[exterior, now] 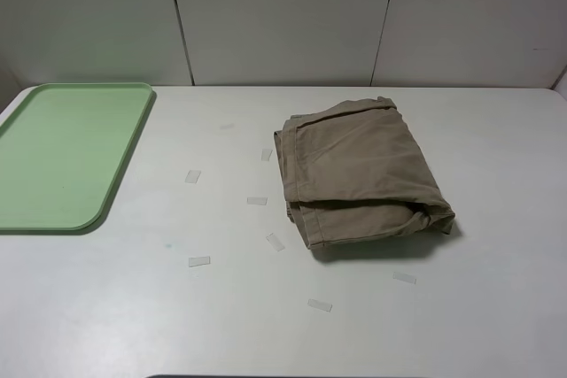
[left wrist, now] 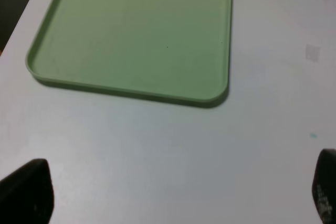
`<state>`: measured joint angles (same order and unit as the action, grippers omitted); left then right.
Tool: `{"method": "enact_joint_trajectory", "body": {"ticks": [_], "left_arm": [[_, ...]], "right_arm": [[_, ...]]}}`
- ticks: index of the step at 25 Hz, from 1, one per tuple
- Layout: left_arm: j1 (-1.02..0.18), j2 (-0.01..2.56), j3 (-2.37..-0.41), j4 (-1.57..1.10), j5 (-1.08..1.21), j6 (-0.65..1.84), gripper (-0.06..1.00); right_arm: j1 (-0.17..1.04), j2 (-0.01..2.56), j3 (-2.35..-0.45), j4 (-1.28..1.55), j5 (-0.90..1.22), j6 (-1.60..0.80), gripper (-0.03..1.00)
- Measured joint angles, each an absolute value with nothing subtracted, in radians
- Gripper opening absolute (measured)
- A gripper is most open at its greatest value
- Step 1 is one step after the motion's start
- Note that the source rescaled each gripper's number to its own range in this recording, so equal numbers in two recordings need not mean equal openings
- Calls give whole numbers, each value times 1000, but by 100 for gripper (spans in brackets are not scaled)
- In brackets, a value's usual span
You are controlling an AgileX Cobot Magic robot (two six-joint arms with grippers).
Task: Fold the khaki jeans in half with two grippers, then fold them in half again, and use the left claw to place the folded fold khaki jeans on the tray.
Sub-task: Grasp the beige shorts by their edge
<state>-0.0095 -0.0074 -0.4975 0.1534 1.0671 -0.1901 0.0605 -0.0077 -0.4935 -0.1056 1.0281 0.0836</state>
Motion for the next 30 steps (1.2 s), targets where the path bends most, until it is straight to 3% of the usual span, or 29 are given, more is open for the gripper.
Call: {"method": "enact_joint_trajectory", "body": {"ticks": [30], "left_arm": [[-9,-7,-498,153,1067,-190,99]], "right_arm": [[60,-8,-493,-106,1028,84,99]]}}
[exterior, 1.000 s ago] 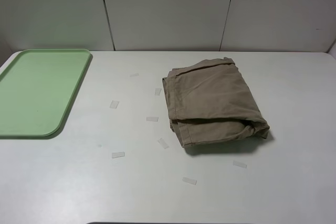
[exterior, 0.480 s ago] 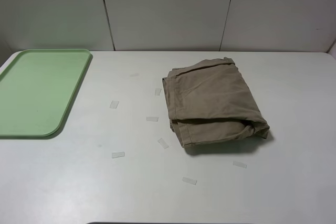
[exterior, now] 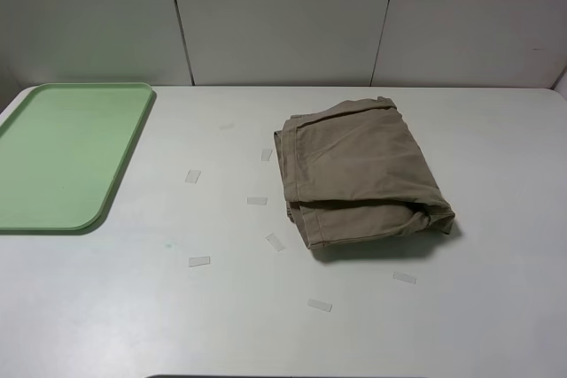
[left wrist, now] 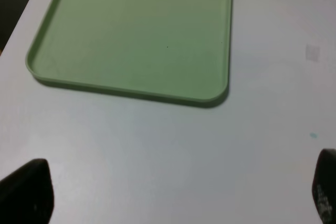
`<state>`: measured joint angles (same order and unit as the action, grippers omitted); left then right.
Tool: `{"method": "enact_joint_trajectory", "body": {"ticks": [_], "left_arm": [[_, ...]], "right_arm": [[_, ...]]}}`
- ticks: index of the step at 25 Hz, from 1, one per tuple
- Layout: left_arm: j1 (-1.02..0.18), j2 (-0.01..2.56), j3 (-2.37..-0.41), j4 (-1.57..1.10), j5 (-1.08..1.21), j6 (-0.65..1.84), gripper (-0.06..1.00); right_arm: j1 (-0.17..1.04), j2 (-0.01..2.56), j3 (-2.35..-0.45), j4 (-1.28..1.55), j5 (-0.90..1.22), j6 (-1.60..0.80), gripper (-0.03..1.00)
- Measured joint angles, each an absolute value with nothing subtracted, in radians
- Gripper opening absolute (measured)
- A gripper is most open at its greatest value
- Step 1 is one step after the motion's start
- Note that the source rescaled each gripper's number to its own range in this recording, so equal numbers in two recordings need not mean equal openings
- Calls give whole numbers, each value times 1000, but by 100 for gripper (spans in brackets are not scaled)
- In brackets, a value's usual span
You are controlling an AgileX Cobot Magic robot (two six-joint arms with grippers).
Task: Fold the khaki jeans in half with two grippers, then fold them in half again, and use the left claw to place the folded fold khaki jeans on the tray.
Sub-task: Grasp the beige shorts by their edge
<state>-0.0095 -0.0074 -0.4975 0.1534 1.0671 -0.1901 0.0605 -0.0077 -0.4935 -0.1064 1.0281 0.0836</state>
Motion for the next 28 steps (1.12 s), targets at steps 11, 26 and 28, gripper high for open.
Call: {"method": "enact_joint_trajectory", "body": {"ticks": [11,26,28], "left_arm": [[-9,-7,-498,153,1070,-190,99],[-9,-7,-498,153,1067,-190,99],[-9,-7,-498,153,1067,-190,99]], "right_arm": [[60,-8,-493,-106,1028,84,99],[60,-8,-493,-106,1028,83,99],[60,-8,-493,-106,1028,83,99]]}}
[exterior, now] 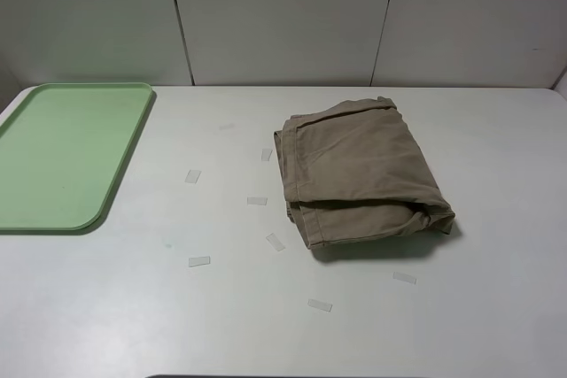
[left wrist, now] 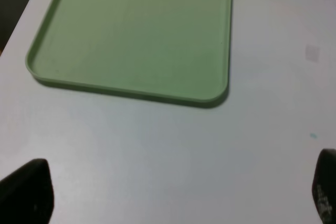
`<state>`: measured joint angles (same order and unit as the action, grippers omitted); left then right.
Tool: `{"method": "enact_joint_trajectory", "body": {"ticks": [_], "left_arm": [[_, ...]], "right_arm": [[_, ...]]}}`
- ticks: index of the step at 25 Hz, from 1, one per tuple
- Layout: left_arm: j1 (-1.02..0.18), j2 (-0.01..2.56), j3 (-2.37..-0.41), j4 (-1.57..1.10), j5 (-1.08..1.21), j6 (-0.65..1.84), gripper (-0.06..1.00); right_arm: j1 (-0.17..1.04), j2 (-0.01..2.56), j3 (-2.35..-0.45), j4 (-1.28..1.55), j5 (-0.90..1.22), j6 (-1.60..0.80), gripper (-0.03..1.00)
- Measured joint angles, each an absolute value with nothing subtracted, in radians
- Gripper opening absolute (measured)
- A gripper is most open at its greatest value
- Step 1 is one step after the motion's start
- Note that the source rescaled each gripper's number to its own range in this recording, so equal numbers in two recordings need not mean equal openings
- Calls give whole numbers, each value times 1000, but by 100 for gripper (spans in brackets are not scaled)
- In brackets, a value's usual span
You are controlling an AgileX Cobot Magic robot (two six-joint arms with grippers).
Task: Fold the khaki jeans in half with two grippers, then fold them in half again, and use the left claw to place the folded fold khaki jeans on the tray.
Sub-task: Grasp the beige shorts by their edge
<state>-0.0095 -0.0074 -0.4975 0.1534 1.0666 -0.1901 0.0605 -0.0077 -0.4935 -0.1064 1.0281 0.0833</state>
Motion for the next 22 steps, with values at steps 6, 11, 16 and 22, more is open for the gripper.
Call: {"method": "enact_joint_trajectory", "body": {"ticks": [6,11,16,22], "left_arm": [[-9,-7,-498,153,1067,-189,99],[-9,40,-512,156,1072,-186,98],[-9,223,-577,156,1071,-186,98],[-9,495,-675,156,1069,-186,97]], "right_arm": [[60,-8,-493,-106,1028,83,99],[60,-8,-493,-106,1028,83,99],[60,-8,-493,-106,1028,83,99],[60,-8,-493,-106,1028,83,99]]}}
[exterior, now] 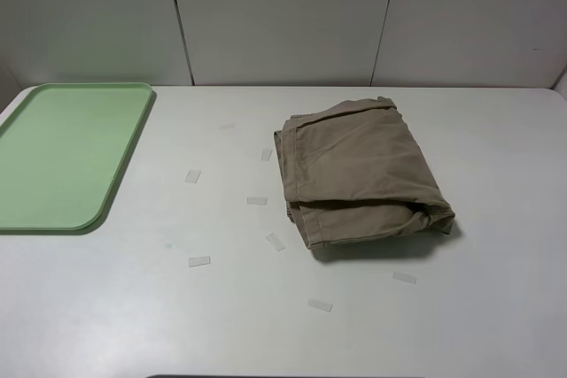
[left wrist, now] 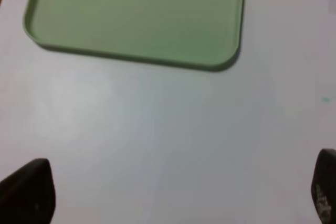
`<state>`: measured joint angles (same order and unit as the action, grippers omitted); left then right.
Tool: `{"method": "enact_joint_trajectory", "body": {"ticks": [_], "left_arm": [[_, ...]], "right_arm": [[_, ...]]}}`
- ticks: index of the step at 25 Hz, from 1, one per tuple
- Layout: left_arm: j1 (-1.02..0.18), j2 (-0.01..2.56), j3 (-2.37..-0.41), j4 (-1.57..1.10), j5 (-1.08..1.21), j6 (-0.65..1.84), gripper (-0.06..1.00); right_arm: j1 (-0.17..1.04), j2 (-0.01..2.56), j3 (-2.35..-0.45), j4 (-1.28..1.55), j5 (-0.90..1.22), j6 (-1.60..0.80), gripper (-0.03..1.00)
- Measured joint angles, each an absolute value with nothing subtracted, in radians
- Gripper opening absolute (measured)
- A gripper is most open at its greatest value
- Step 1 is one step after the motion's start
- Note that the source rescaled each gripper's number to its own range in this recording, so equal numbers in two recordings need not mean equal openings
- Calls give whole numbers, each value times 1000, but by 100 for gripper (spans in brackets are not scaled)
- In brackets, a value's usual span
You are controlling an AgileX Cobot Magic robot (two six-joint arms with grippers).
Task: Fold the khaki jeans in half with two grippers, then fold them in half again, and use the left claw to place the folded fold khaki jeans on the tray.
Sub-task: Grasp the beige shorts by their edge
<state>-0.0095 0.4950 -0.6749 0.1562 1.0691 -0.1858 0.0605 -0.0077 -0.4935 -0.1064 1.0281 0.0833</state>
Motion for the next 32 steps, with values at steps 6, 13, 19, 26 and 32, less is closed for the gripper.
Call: {"method": "enact_joint_trajectory", "body": {"ticks": [6,13,19,26,32], "left_arm": [[-55,741,-764,125,1017,-186,97],[-165,984,-849,63,879,-186,97],[-292,1192,-877,-13,711,-186,96],[-494,1419,-877,-109,454,-187,96],[-610,1606,-935,-131,313,-187,96]], "right_arm": [[60,-8,-493,-106,1028,83,99],[60,-8,-493,-106,1028,83,99],[60,-8,-493,-106,1028,83,99],[60,-8,-493,-106,1028,83,99],[60,-8,-493,-106,1028,83,99]]}}
